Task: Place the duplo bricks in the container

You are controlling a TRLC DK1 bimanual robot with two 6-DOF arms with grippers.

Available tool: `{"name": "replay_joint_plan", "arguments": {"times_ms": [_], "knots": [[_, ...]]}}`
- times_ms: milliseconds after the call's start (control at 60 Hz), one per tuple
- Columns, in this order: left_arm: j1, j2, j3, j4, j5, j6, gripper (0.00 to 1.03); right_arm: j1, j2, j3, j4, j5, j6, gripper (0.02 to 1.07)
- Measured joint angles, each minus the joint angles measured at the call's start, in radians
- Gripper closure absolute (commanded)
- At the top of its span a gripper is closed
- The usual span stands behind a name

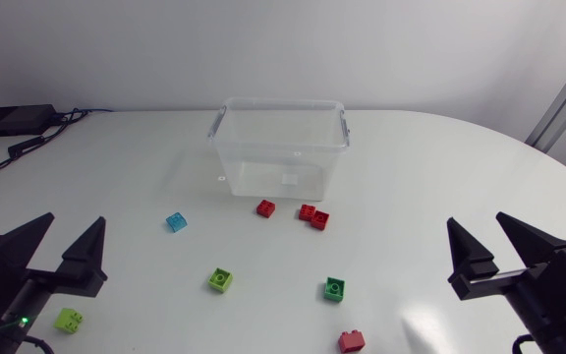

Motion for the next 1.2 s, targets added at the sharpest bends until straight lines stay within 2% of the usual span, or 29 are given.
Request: {"name": "replay_joint_plan", "arguments": {"times_ms": [100,233,517,817,967,1200], "knots": [[0.067,0.0,0.0,0.0,0.0,-0.001,0.04,-0.006,0.0,0.0,0.0,0.0,0.0,0.07],[0.077,0.0,0.0,0.0,0.003,-0.001,0.04,-0.005,0.0,0.0,0.0,0.0,0.0,0.07],[0.013,0.0,0.0,0.0,0.003,-0.005,0.04,-0.005,0.0,0.0,0.0,0.0,0.0,0.07],[0.021,0.0,0.018,-0.009,0.003,-0.004,0.07,-0.003,0.006,0.007,-0.017,0.001,0.0,0.07],[0.029,0.021,0.106,-0.032,-0.001,-0.004,0.08,-0.003,0.126,0.092,-0.02,0.003,0.0,0.07],[0.026,0.174,0.241,-0.055,-0.005,-0.014,0.08,0.014,0.325,0.251,-0.021,0.008,0.01,0.07]]}}
